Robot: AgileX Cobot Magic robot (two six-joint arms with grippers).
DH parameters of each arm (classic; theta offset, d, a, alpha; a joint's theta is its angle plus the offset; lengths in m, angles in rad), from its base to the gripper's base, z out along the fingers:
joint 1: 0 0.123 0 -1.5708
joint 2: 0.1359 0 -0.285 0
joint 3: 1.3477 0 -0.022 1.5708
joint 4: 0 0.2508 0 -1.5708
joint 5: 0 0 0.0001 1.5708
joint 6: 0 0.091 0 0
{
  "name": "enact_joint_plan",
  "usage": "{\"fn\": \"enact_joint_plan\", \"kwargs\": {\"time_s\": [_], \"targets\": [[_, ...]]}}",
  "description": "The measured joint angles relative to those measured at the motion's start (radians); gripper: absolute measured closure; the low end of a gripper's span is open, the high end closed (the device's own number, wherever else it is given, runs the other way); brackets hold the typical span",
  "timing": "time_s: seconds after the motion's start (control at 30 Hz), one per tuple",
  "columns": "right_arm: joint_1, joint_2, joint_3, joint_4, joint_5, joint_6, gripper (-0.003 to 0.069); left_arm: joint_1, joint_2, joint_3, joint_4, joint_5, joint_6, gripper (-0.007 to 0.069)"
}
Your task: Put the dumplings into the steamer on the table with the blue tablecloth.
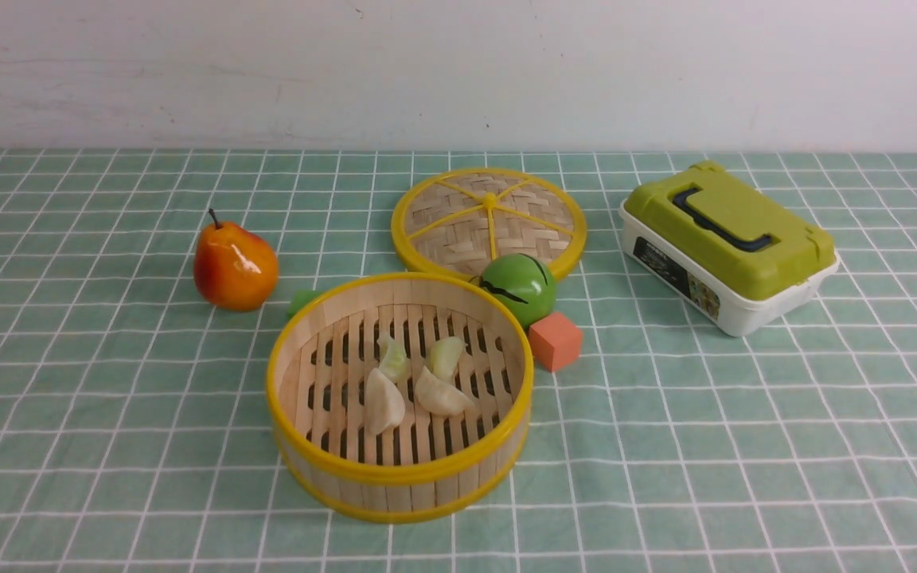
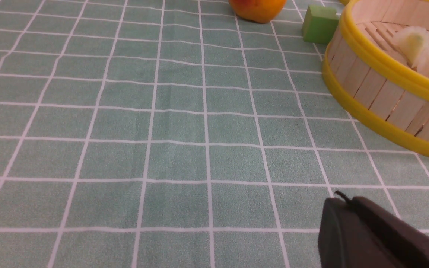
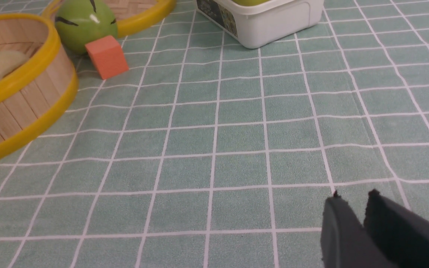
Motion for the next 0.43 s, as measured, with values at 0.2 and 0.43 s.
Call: {"fn": "enact_joint_plan", "kwargs": {"time_s": [0.2,0.43], "targets": [[0.0,0.0,0.0,0.0,0.0,0.0,0.0546,0.0,0.0,0.0,0.0,0.0,0.0,0.0608],[0.0,0.0,0.0,0.0,0.0,0.0,0.0539,0.0,0.0,0.0,0.0,0.0,0.0,0.0603]]}}
